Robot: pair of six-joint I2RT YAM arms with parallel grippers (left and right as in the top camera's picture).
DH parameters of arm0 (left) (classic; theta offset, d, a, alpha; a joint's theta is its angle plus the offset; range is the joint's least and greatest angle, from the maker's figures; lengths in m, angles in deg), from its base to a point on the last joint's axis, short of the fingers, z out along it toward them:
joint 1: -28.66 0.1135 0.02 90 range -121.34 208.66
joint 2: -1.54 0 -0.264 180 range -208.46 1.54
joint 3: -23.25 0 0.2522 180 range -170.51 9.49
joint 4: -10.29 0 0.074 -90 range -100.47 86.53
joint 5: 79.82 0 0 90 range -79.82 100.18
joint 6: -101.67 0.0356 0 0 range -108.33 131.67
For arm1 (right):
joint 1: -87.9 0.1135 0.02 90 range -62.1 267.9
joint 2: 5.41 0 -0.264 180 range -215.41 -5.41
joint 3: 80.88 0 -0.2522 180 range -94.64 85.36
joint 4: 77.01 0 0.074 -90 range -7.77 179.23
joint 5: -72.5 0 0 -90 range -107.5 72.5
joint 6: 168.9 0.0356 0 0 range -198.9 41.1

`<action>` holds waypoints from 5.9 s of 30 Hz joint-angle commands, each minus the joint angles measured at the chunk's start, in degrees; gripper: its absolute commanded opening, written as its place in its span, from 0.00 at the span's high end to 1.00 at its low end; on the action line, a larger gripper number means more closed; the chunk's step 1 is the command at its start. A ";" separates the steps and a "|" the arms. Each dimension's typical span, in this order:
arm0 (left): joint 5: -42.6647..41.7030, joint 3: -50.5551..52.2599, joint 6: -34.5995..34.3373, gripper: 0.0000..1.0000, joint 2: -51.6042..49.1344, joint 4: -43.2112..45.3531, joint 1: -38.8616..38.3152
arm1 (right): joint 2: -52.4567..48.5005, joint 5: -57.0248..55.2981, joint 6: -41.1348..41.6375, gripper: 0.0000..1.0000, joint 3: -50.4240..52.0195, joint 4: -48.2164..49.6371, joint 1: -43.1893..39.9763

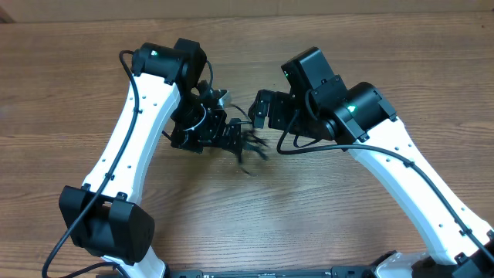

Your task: Untangle cables

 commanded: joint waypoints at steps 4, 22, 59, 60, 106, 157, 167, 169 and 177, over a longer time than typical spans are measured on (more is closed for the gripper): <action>21.00 0.11 -18.82 0.00 0.07 -0.26 -0.07 | -2.23 -0.31 -0.44 0.00 0.09 -0.52 -0.11; 25.31 0.17 -25.64 0.00 0.07 2.64 -0.07 | -3.41 10.21 -4.59 0.00 0.09 -2.10 0.02; 28.22 19.21 -44.41 0.25 -0.50 44.37 2.10 | -4.28 7.80 -4.52 0.00 0.35 -0.66 0.00; 28.06 20.02 -44.39 0.28 -0.50 46.12 2.10 | -4.39 7.80 -4.52 0.00 0.35 -0.68 0.00; 13.44 9.35 -33.92 0.96 9.33 32.37 2.12 | -8.46 4.17 -0.66 0.00 0.35 0.55 -0.68; 23.50 11.54 -35.32 0.96 16.17 22.03 2.19 | -8.59 3.87 -0.66 0.96 4.09 4.04 2.47; 26.43 19.21 -35.30 0.90 16.15 22.97 2.19 | -8.59 -5.09 5.84 0.96 4.09 2.08 2.43; 28.13 20.09 -35.32 0.90 16.15 23.08 2.19 | -8.59 -7.96 7.63 0.96 4.09 0.61 2.43; 32.50 20.48 -35.32 0.86 16.15 23.06 2.21 | -8.59 -15.93 12.44 0.96 4.09 -3.67 2.43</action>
